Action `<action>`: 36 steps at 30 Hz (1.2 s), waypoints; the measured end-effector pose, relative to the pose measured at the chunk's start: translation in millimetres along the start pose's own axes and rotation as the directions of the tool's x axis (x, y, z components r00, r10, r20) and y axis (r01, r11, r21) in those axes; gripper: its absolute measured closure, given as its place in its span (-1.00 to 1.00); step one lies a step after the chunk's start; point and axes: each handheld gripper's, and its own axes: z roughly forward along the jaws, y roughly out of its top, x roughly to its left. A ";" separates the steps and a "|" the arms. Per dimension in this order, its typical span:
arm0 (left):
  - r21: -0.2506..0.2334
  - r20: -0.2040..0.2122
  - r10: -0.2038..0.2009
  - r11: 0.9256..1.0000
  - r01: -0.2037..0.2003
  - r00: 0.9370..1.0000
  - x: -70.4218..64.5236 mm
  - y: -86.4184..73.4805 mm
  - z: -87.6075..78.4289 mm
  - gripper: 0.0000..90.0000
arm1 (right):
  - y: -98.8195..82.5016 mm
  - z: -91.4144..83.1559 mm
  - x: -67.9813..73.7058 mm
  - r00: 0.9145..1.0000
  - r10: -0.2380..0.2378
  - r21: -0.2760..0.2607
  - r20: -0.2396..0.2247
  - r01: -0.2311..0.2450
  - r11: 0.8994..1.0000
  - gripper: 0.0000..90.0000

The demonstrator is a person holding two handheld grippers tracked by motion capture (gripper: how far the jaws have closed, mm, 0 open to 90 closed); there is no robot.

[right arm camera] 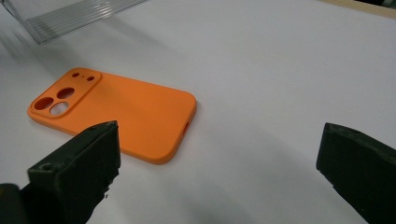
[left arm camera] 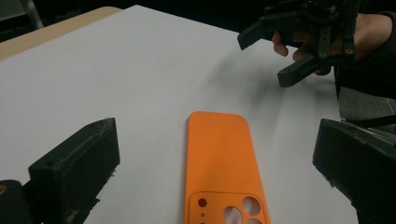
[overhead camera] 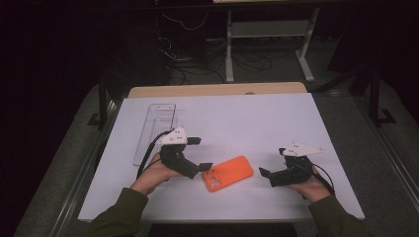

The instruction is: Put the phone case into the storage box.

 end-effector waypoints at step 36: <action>0.001 0.025 0.023 1.000 -0.023 0.999 1.2 20.0 39.6 -1.00 | 0.1 0.1 -1.6 1.000 0.011 -0.001 -0.005 -0.011 1.000 -1.00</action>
